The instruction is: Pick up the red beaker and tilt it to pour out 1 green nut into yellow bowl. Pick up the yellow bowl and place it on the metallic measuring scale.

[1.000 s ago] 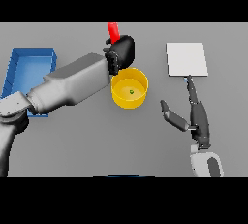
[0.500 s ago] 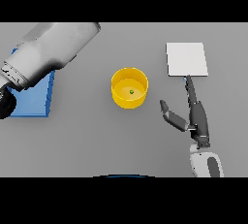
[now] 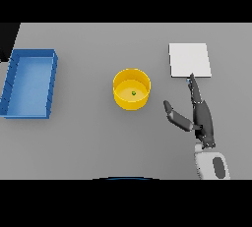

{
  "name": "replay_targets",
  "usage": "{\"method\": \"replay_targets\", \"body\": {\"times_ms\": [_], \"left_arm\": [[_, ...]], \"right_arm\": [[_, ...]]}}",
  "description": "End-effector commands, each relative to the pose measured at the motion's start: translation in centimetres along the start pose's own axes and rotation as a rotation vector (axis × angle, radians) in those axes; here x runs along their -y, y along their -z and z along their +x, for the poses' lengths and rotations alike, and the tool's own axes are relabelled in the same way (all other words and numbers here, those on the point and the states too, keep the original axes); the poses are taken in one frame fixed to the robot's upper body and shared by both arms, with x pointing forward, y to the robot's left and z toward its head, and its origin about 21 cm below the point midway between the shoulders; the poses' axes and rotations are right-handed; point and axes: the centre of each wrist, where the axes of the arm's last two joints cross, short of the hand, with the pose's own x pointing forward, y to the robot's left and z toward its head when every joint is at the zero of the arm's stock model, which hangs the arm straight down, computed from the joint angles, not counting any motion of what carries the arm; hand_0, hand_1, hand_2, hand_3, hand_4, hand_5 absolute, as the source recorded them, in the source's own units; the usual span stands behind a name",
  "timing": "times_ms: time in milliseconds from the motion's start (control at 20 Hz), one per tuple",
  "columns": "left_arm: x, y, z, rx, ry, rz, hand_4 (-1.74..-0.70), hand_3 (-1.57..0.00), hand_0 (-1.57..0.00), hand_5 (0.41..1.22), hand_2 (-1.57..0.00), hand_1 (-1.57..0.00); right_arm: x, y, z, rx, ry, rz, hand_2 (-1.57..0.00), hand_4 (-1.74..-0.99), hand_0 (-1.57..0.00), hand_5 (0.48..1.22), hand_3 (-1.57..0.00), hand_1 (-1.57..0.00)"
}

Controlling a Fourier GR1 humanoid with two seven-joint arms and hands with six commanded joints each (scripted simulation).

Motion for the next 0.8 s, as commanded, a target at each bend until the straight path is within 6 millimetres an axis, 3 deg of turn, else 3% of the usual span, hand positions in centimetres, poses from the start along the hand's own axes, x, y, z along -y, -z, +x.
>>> {"method": "replay_targets", "body": {"times_ms": [0, 200, 400, 500, 750], "left_arm": [[0.6, -0.2, -1.4, -0.029, -0.075, 0.013, -1.74, -1.41, -1.57, 1.221, -1.56, -1.57], [4.3, -1.9, -7.1, -0.212, -0.335, 0.066, -1.74, -1.41, -1.57, 1.221, -1.57, -1.57], [8.7, -4.3, -10.0, -0.383, -0.541, 0.118, -1.74, -1.45, -1.57, 1.221, -1.57, -1.57], [11.1, -6.1, -10.7, -0.453, -0.596, 0.117, -1.74, -1.46, -1.57, 1.221, -1.57, -1.57], [16.1, -11.0, -10.0, -0.552, -0.684, 0.090, -1.74, -1.45, -1.57, 1.221, -1.57, -1.57]], "right_arm": [[0.3, 0.0, -0.3, -0.008, 0.001, -0.004, 0.00, -1.220, 0.00, 0.587, 0.00, 0.00], [0.3, -0.1, -0.3, 0.006, -0.019, 0.021, 0.00, -1.217, 0.00, 0.595, 0.00, 0.00], [0.2, 0.3, 0.0, -0.010, -0.044, 0.033, 0.00, -1.209, 0.00, 0.620, 0.00, 0.00], [0.5, 0.4, 0.1, -0.003, -0.060, 0.040, 0.00, -1.212, 0.00, 0.641, 0.00, 0.00], [0.2, -0.4, -0.1, -0.003, -0.066, 0.058, 0.00, -1.215, 0.00, 0.664, 0.00, 0.00]]}}
